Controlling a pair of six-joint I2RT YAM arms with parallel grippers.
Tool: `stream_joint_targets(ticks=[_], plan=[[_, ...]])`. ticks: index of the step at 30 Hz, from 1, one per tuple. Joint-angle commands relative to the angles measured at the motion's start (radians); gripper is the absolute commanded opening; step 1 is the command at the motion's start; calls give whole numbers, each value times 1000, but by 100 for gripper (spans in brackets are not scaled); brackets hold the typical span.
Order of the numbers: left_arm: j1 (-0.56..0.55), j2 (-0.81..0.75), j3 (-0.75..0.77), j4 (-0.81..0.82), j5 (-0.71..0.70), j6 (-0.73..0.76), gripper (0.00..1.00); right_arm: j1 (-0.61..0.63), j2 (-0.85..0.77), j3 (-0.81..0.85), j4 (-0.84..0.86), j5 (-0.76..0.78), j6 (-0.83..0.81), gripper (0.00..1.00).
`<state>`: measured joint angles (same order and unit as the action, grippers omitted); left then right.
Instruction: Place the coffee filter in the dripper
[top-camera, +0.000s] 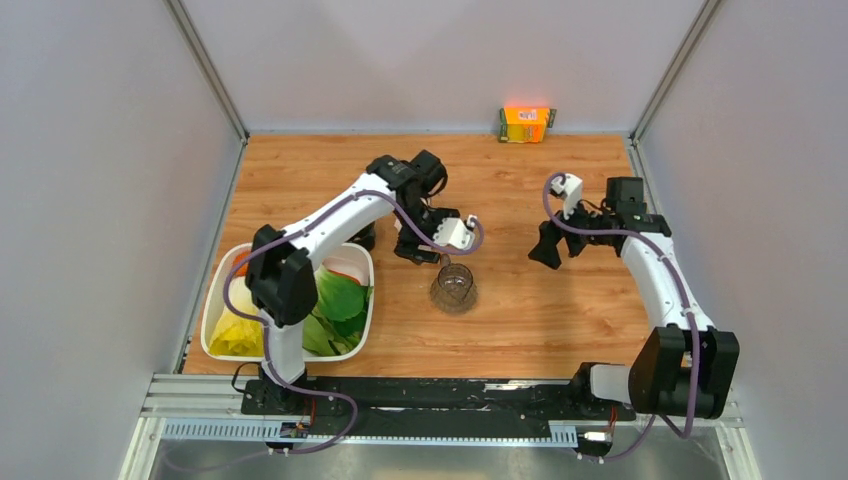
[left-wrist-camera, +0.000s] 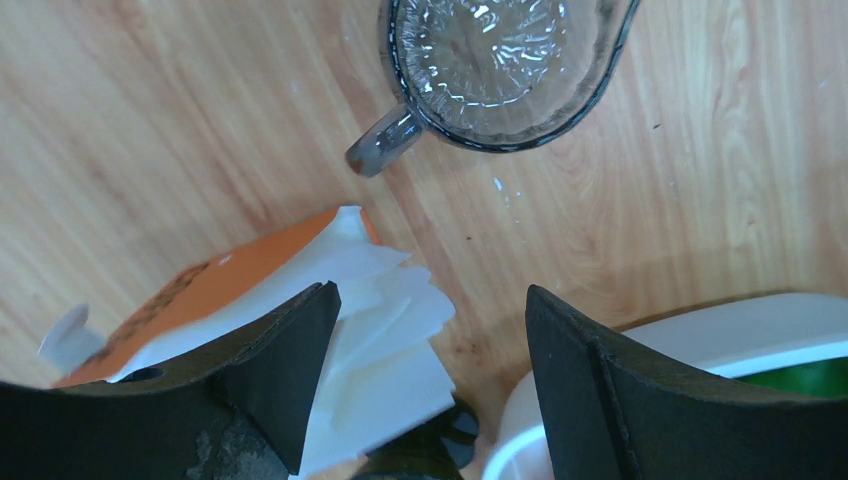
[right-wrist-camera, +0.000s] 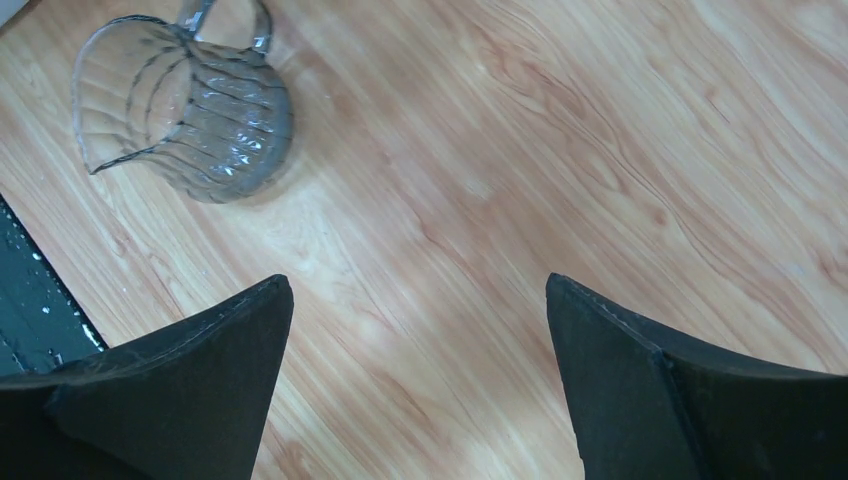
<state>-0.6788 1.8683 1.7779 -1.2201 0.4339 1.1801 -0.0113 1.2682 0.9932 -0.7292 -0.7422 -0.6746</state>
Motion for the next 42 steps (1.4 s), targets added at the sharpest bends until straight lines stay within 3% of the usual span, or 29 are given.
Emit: stream_joint_targets(ticks=[1,8,23,30,38,42], plan=[[-33,76,69,6,-111,152,79,-112,41,75,-127,-139,-40,100],[-76,168,79,23,-143,196,80,-155,49,84,-167,-143,-81,100],[-146,197,-5,87,-103,190,77,-198,78,97,-193,-151,-103,100],[-148,100,-125,175,-56,50,62,-219,77,103,-213,-154,-119,100],[-148,-54,-330,337,-79,-241,42,-228,73,90,-224,-163,-127,100],[-148,-124,-419,407,-96,-357,38,-232,73,85,-225,-164,-126,100]])
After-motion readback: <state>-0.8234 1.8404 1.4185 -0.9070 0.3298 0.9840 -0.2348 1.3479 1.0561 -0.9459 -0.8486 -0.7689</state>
